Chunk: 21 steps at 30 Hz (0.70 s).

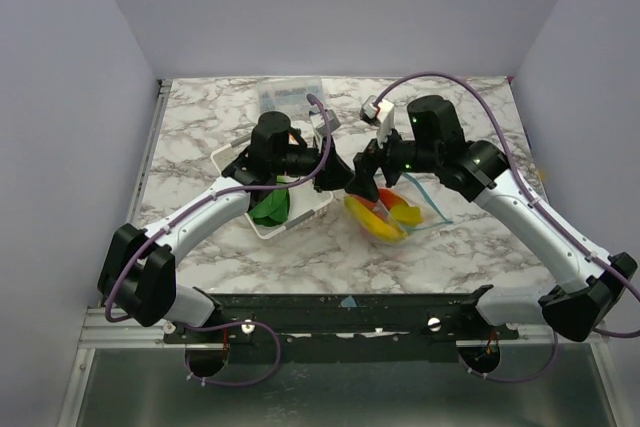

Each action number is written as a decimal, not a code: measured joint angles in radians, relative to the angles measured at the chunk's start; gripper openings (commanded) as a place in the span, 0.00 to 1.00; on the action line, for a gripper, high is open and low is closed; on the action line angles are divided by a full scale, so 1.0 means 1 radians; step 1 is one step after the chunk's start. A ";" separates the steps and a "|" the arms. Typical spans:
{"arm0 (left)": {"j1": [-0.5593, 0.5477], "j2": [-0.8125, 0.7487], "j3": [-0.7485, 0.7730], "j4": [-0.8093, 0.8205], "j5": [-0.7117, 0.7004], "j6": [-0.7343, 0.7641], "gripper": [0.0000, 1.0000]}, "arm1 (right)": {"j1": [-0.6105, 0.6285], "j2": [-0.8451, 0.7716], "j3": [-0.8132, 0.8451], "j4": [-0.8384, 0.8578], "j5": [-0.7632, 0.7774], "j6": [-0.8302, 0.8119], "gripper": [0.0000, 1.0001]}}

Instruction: Place the food in the zip-top bag and seal the zipper

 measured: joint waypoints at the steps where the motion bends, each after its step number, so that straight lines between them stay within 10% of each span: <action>1: 0.000 0.000 0.002 -0.011 0.000 0.005 0.00 | 0.003 -0.003 -0.006 0.011 -0.001 -0.009 0.98; 21: 0.003 -0.075 -0.039 -0.118 -0.033 0.110 0.00 | 0.001 -0.022 -0.103 0.024 -0.022 -0.074 0.52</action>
